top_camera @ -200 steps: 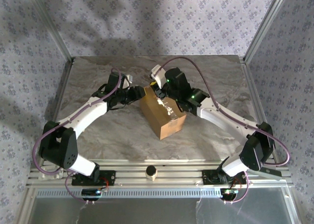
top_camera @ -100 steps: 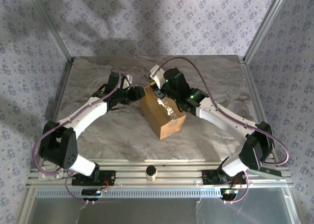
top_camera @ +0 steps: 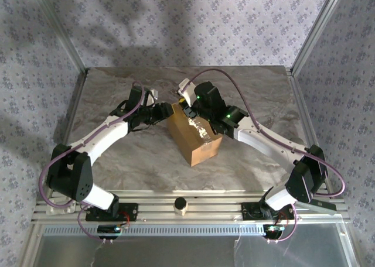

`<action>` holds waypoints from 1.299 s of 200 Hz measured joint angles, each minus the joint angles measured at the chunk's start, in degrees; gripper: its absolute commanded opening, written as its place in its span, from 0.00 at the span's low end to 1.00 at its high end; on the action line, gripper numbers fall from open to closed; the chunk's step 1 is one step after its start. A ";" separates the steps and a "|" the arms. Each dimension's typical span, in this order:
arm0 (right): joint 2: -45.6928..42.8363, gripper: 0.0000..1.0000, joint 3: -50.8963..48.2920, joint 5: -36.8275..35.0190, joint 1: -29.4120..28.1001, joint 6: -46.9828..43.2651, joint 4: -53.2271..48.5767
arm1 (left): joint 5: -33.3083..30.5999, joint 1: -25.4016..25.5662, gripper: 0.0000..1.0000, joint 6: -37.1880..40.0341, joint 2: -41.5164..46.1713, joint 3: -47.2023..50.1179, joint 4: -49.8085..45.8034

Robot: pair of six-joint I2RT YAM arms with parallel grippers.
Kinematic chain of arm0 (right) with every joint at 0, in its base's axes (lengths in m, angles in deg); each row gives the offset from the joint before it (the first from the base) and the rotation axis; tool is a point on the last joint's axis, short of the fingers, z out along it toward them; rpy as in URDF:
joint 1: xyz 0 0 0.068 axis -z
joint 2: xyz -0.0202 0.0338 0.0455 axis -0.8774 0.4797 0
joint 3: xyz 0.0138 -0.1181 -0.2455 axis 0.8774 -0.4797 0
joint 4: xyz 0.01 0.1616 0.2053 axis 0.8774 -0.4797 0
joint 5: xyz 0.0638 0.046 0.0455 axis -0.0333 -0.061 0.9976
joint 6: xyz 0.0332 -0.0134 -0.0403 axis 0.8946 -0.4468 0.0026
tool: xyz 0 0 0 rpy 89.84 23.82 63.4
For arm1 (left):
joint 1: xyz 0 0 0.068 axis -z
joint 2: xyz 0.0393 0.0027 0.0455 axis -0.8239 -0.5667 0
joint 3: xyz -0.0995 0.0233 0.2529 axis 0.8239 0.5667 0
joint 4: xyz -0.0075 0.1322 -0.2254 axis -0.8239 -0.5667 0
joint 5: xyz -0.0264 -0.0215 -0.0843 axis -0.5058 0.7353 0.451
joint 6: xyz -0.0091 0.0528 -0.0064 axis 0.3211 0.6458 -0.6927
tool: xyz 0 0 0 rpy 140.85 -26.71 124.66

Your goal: Unpack the express box

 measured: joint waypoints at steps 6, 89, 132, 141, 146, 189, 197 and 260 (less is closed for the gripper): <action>0.00 0.00 -0.04 -0.04 0.00 0.00 0.00 | 0.00 0.00 0.51 -0.04 0.00 0.00 0.00; -0.42 0.00 -2.14 -1.68 -0.87 0.00 1.03 | -0.02 0.00 0.51 -0.61 0.00 0.22 0.07; -1.09 0.00 -3.21 -2.73 -1.40 -0.09 1.33 | -0.04 0.00 0.51 -0.63 0.00 0.22 0.09; -1.18 0.00 -3.32 -2.89 -1.49 -0.28 1.33 | -0.04 0.00 0.51 -0.63 0.00 0.22 0.07; -1.20 0.00 -3.32 -3.04 -1.51 -0.46 1.29 | -0.04 0.00 0.51 -0.63 0.00 0.22 0.07; -1.31 0.00 -3.43 -3.48 -1.75 -1.33 1.11 | -0.04 0.00 0.50 -0.63 0.00 0.22 0.07; -1.31 0.00 -3.45 -3.52 -1.86 -1.33 1.09 | -0.07 0.00 0.50 -0.66 0.00 0.22 0.07; -1.70 0.00 -3.74 -3.67 -1.97 -1.29 0.87 | -0.44 0.00 0.50 -0.55 0.31 0.20 -0.52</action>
